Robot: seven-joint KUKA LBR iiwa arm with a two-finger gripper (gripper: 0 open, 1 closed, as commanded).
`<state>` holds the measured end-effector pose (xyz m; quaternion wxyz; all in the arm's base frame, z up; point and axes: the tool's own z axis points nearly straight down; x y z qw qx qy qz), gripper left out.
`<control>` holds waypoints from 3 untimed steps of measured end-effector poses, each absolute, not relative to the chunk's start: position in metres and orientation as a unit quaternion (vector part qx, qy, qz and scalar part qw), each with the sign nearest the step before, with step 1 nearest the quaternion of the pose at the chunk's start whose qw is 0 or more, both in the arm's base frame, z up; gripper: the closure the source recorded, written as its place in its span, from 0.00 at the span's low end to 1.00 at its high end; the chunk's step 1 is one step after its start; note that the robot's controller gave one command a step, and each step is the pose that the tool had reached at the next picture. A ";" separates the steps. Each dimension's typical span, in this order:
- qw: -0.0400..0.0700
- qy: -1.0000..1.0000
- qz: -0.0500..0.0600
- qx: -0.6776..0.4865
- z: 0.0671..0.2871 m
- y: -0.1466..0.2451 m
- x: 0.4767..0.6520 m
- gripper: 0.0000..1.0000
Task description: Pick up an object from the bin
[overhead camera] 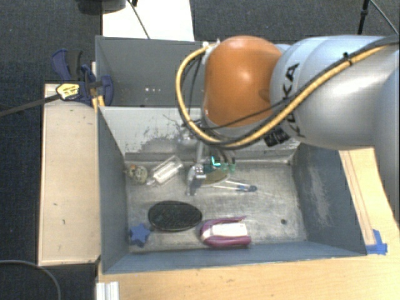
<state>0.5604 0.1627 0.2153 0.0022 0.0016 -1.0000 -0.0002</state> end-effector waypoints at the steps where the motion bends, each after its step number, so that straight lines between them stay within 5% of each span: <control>1: 0.002 -0.998 -0.001 -0.061 0.089 0.136 0.541 0.00; 2: -0.003 -0.984 -0.001 0.180 0.130 0.185 0.526 0.00; 3: 0.001 -0.928 0.000 0.372 0.074 0.179 0.525 0.00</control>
Offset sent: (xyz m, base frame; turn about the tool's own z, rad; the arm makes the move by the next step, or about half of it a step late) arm -0.0215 -0.0285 -0.1316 0.1257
